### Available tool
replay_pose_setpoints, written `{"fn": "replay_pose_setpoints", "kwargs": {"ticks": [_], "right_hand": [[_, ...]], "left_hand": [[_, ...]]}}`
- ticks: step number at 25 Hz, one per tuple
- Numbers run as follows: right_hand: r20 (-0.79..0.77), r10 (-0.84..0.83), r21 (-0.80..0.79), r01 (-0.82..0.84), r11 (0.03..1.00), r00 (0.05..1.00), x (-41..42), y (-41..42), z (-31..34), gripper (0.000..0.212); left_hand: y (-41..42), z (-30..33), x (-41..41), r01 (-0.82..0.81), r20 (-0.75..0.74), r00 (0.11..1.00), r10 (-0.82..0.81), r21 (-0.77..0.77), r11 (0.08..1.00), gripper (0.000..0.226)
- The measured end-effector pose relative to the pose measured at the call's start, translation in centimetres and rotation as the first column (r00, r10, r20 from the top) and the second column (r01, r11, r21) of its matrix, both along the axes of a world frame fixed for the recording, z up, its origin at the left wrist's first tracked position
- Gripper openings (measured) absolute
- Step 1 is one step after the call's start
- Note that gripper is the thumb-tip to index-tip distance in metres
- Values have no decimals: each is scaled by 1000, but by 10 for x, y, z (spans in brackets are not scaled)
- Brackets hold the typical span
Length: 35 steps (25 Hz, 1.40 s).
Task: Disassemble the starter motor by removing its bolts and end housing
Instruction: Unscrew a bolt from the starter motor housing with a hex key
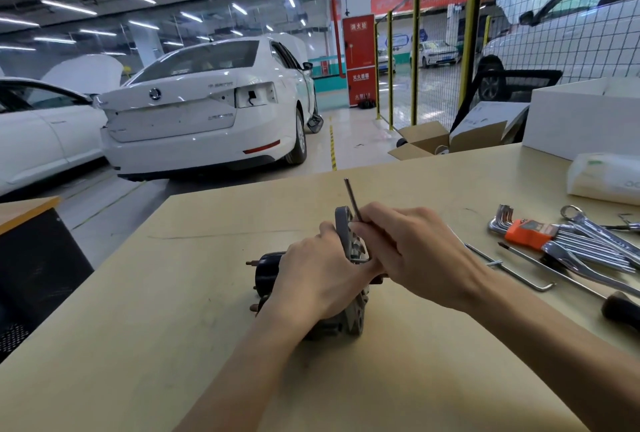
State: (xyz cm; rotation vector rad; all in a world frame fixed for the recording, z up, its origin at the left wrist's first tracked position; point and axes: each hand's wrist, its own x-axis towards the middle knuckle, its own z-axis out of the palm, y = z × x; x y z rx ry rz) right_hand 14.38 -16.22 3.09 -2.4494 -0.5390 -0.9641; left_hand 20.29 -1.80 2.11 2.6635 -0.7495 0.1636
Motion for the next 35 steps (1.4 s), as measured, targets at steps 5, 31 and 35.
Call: {"fn": "replay_pose_setpoints", "kwargs": {"ticks": [5,31,35], "right_hand": [[-14,-11,66,12,998,1000,8,-10,-6,23],[89,150,-212,-129,969,985,3,-14,-8,4],[62,211,-472,-157,867,976,1,-17,-15,21]], "left_hand": [[19,2,9,168,-146,970,-196,-181,969,44],[8,2,2,61,47,997,-64,56,997,53],[10,5,4,99,11,995,-100,101,990,52]]}}
